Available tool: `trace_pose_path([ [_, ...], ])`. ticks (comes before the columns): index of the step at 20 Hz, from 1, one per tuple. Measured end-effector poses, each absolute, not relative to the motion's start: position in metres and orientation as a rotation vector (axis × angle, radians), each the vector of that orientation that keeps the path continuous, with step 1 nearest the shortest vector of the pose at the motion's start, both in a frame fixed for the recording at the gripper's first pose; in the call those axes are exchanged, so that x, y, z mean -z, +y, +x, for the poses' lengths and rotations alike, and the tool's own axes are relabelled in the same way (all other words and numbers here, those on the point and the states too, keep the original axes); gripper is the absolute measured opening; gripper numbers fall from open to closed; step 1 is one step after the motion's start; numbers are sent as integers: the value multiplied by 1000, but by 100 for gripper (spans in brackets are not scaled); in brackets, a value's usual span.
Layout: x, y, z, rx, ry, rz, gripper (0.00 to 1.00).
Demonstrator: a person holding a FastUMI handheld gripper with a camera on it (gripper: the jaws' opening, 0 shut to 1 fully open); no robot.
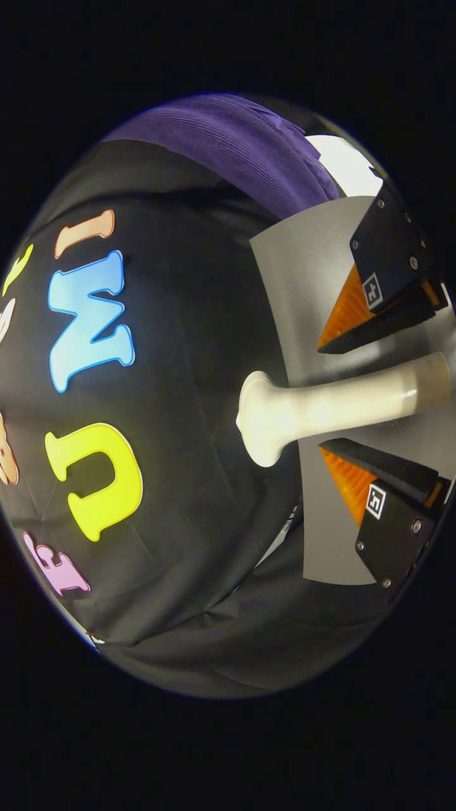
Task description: Iron the clothes twice with a garment steamer, once on the left side and once on the right side.
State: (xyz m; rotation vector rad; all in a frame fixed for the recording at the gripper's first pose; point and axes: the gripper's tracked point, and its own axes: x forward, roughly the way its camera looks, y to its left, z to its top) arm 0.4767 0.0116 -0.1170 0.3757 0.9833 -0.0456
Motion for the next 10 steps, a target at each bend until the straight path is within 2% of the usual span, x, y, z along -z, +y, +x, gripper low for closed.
trace_pose_path([
  [2, 120, 16, 478, 31, 986, 398, 75],
  [4, 120, 21, 476, 18, 988, 396, 56],
  [5, 119, 21, 477, 17, 985, 392, 50],
  [10, 101, 13, 462, 33, 898, 297, 35],
])
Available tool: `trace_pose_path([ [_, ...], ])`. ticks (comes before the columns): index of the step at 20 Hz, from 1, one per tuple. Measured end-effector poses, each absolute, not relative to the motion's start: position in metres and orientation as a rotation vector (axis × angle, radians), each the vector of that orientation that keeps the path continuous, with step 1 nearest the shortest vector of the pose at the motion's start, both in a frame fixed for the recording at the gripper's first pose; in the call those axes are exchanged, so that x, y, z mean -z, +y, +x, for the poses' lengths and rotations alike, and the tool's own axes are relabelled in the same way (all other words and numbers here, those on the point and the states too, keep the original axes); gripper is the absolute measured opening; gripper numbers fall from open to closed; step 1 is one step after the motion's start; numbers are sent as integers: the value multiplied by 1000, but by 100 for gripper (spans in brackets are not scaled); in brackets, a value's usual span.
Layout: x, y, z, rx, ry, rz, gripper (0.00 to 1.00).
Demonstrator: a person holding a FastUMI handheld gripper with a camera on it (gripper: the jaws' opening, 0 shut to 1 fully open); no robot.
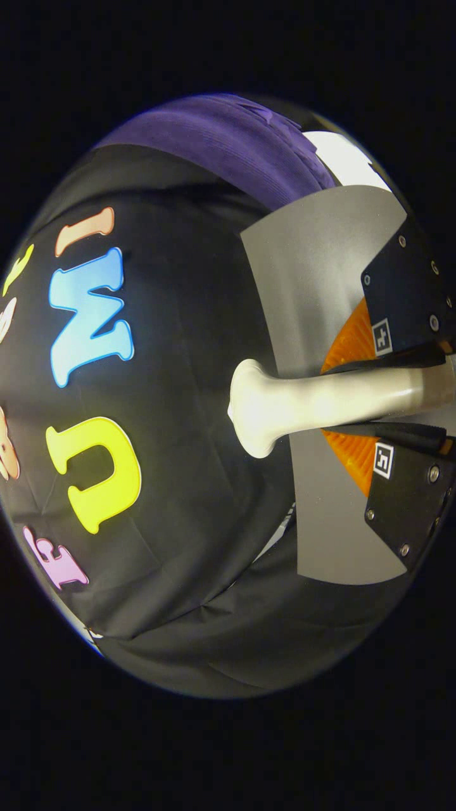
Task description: Iron the clothes twice with a garment steamer, once on the left side and once on the right side.
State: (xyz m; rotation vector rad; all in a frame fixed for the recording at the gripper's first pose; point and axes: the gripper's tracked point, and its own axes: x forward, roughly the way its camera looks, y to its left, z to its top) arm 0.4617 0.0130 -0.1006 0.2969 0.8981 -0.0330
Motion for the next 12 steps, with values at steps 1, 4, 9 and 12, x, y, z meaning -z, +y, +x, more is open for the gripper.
trace_pose_path([
  [1, 91, 13, 458, 23, 862, 289, 34],
  [4, 58, 12, 436, 2, 733, 246, 33],
  [9, 4, 3, 382, -1, 565, 121, 30],
  [12, -19, -5, 346, 10, 501, 55, 30],
])
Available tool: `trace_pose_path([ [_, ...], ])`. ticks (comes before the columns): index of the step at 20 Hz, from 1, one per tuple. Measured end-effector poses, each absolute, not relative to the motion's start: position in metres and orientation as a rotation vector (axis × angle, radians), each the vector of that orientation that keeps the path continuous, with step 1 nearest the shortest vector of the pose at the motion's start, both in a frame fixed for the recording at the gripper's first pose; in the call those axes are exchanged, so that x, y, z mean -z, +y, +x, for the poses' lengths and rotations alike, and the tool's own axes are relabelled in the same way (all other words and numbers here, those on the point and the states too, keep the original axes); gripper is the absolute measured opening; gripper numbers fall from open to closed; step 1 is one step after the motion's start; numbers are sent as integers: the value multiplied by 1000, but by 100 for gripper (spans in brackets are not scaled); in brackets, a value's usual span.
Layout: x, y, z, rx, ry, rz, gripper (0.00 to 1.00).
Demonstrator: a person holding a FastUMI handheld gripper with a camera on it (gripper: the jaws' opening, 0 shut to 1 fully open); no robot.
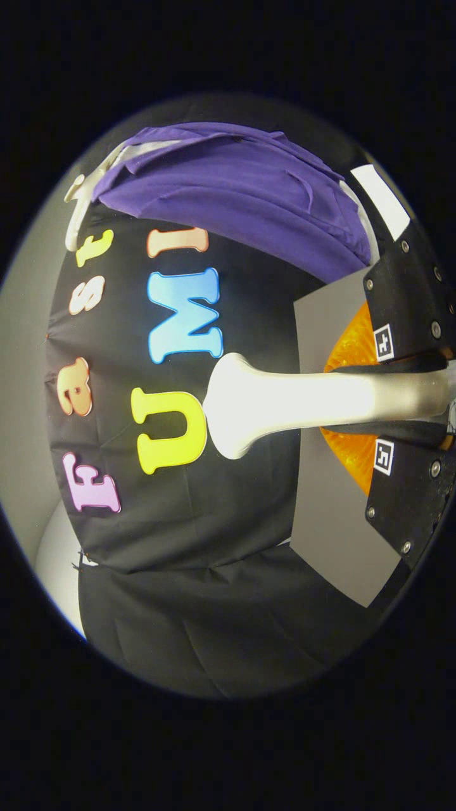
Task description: Iron the clothes twice with a garment steamer, once on the left side and once on the right side.
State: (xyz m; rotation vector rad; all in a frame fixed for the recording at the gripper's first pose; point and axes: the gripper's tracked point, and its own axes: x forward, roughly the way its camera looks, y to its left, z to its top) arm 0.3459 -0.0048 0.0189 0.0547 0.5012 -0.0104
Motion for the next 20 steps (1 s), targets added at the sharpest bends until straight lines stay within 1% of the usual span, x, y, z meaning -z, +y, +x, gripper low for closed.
trace_pose_path([
  [6, -63, -23, 267, 15, 293, 6, 30],
  [12, -67, -56, 187, 62, 184, -26, 30],
  [16, -60, -79, 155, 80, 135, -31, 30],
  [20, -85, -104, 153, 122, 79, -14, 30],
])
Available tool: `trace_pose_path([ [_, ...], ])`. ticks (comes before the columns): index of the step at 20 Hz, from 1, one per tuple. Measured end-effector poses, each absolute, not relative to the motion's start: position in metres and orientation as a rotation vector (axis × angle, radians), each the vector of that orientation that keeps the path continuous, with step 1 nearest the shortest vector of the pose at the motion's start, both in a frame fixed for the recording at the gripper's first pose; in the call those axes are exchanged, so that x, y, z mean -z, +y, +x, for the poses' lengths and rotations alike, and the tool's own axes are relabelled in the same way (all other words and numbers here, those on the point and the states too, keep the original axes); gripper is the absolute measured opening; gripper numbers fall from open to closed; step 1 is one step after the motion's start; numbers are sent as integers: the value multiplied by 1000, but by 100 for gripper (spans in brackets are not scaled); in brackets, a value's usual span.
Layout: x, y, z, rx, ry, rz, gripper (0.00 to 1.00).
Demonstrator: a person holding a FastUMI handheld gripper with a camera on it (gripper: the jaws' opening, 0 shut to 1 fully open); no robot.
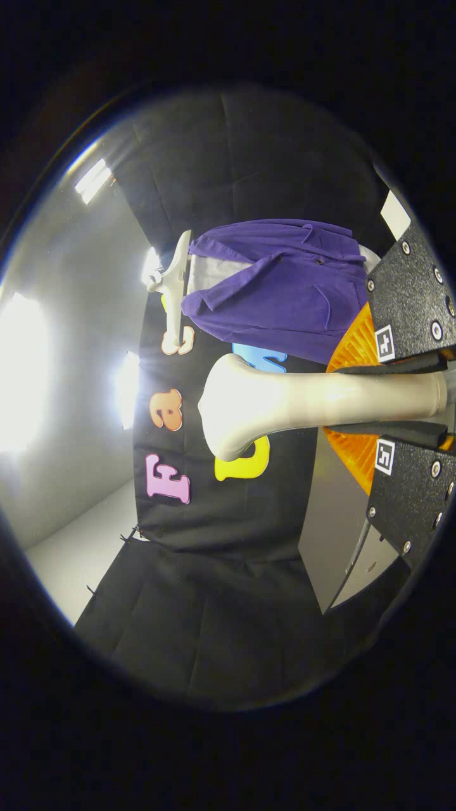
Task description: Iron the clothes twice with a garment steamer, once on the left side and once on the right side.
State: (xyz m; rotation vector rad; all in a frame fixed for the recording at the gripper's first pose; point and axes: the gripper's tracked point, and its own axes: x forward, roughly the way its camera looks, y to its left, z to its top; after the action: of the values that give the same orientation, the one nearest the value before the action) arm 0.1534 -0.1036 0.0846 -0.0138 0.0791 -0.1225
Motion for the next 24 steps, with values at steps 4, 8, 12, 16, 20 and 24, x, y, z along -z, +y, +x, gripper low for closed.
trace_pose_path([
  [4, -111, -130, 171, 165, 35, -1, 30],
  [8, -133, -158, 205, 207, 0, -6, 30],
  [12, -148, -189, 246, 245, -15, -24, 30],
  [16, -155, -227, 283, 303, -32, -16, 30],
  [20, -147, -262, 312, 343, -22, -38, 30],
  [24, -122, -284, 331, 359, 4, -61, 30],
])
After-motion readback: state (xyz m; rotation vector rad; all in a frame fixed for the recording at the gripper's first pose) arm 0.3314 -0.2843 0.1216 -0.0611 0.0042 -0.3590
